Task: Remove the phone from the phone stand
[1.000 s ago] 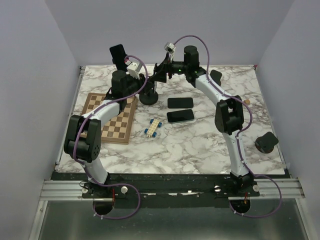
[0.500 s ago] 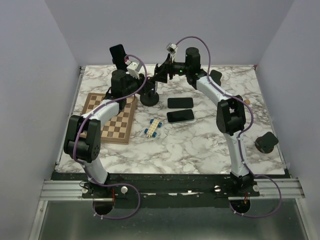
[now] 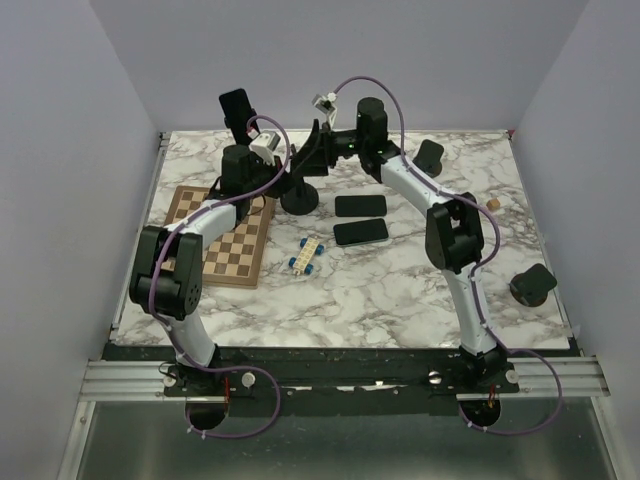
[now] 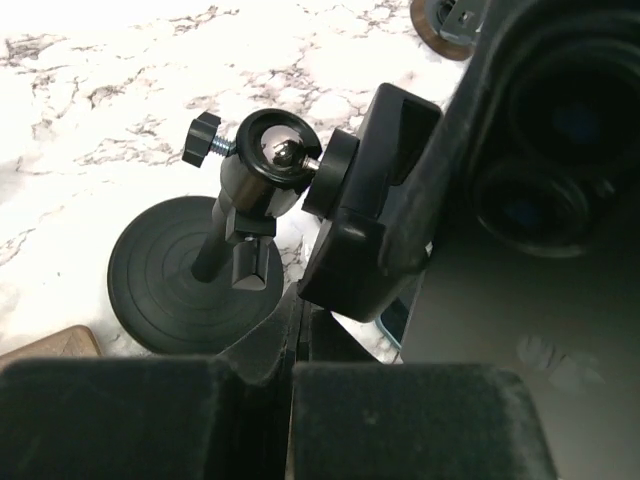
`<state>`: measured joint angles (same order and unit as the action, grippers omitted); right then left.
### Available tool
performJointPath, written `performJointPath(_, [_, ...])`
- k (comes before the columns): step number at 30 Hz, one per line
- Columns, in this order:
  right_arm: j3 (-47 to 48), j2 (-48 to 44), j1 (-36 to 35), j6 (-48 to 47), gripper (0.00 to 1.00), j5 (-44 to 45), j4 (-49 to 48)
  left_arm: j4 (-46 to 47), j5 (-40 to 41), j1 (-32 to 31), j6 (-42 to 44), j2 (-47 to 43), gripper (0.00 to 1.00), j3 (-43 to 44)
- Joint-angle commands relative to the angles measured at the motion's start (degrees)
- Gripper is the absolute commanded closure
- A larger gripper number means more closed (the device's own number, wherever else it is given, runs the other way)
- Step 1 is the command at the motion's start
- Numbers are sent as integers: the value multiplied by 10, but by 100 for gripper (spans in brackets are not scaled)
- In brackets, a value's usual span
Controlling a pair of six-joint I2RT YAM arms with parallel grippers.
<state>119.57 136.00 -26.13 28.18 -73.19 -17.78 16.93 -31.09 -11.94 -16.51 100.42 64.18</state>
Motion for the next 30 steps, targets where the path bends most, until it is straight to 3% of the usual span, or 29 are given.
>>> performJointPath(1, [8, -61, -5, -95, 99, 47, 121, -10, 14, 1, 4, 4, 100, 1])
performJointPath(9, [-52, -149, -5, -108, 99, 212, 189, -15, 25, 1, -14, -22, 100, -1])
performJointPath(13, [-101, -210, -4, -107, 99, 289, 218, -96, 80, 1, -27, -43, 99, 24])
performJointPath(15, [-152, -253, -5, -107, 99, 324, 215, -155, 108, 2, -32, -57, 87, 40])
performJointPath(18, [-235, -327, -5, -106, 99, 384, 214, -168, 122, 2, -40, -98, 69, 23])
performJointPath(25, [-369, -459, -4, -84, 99, 567, 296, -232, 140, 3, -64, -202, 45, 12])
performJointPath(30, [-444, -543, -5, -66, 99, 651, 364, -235, 167, 3, -58, -272, 27, 12])
